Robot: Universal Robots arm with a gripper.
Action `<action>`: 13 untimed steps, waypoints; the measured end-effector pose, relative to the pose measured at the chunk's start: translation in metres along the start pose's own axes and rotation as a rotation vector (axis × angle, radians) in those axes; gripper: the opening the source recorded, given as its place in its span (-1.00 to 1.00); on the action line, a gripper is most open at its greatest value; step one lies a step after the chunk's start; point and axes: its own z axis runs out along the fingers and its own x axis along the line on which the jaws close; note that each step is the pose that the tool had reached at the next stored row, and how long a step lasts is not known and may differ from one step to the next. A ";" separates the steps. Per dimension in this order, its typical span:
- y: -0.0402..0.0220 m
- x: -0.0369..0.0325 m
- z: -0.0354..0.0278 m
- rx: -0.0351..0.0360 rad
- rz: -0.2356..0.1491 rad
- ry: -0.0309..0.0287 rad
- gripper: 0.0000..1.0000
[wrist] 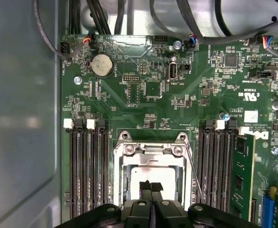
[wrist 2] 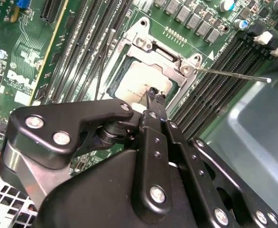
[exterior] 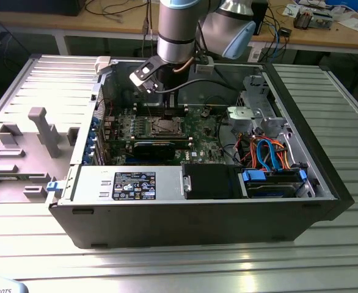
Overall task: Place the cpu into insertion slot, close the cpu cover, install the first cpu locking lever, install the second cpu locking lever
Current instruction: 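Close the cpu cover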
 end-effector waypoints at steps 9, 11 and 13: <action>-0.0008 -0.0001 -0.0171 0.0001 0.000 0.0000 -0.79; -0.0009 -0.0002 -0.0192 0.0000 0.000 0.0000 -0.79; -0.0009 -0.0001 -0.0201 -0.0001 0.000 0.0004 -0.79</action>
